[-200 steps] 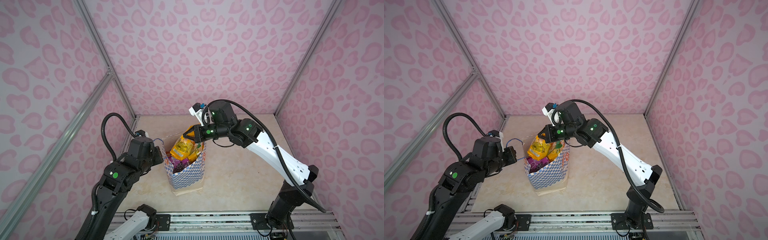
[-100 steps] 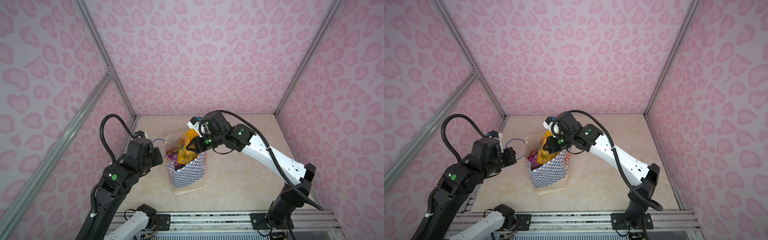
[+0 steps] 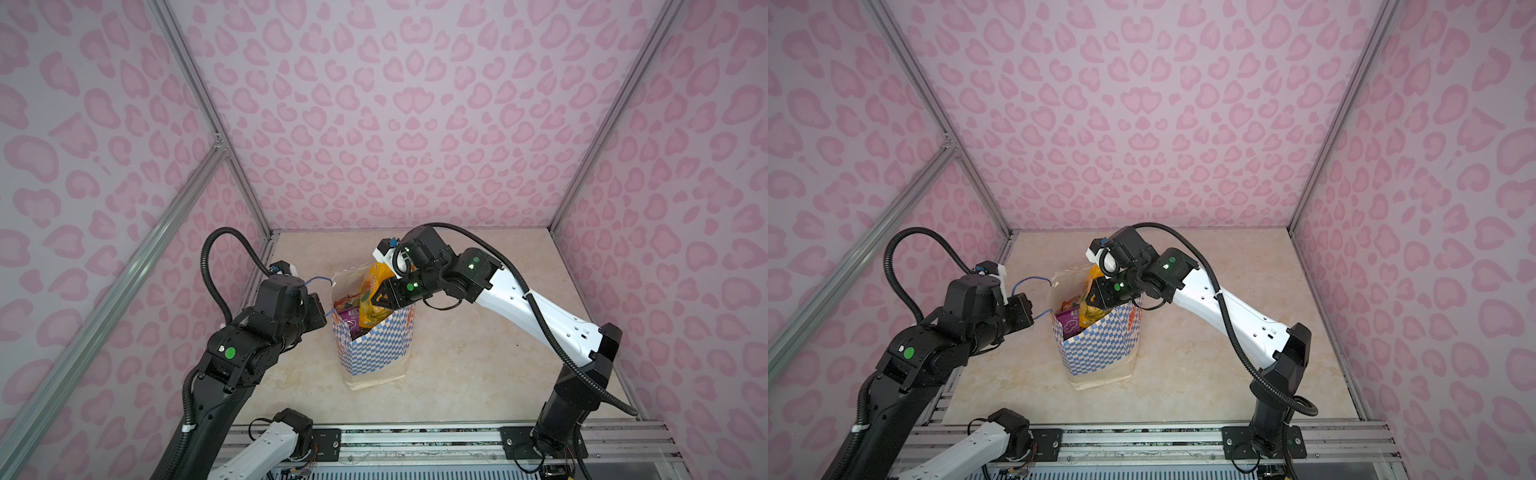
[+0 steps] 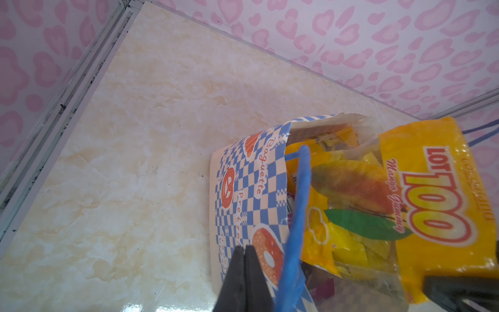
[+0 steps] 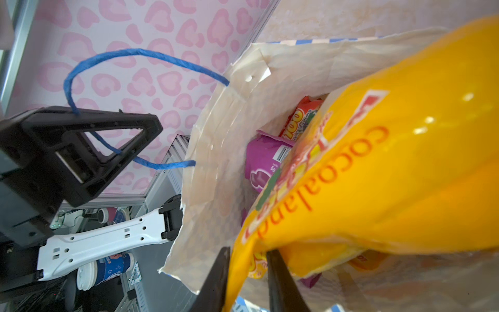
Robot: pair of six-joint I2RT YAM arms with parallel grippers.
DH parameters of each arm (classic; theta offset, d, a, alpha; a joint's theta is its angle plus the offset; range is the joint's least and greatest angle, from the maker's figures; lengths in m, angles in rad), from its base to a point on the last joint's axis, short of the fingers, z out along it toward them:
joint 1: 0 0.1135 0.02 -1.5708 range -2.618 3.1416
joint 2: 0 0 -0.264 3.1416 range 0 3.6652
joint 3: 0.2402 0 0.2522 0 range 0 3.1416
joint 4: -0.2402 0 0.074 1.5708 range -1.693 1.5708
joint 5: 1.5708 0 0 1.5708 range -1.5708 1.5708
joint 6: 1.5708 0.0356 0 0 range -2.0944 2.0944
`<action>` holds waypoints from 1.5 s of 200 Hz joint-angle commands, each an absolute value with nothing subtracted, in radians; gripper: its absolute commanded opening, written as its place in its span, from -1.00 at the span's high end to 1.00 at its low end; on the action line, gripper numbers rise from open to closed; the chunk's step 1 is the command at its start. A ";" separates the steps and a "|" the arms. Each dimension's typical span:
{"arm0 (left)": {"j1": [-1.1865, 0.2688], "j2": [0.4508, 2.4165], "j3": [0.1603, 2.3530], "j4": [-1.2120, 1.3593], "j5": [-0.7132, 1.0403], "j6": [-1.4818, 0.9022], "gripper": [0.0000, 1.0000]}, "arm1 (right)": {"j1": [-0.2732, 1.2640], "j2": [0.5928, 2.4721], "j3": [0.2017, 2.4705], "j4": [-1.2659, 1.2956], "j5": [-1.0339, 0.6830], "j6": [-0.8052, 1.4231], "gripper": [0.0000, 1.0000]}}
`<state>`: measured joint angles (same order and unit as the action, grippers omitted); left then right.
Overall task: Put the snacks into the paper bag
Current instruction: 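Lower the yellow mango bag into the paper bag and open the right gripper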
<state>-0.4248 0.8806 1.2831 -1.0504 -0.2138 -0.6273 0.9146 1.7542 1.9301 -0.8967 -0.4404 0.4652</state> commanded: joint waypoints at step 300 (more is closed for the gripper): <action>-0.423 0.886 1.240 -1.019 -0.225 -0.613 0.91 | 0.906 1.920 2.227 -1.191 -0.121 0.330 0.45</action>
<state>-0.4248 0.8860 1.2457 -1.0397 -0.2237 -0.6167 0.8906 1.9560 2.3001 -1.2449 -0.0010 0.3195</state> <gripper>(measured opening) 0.048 0.449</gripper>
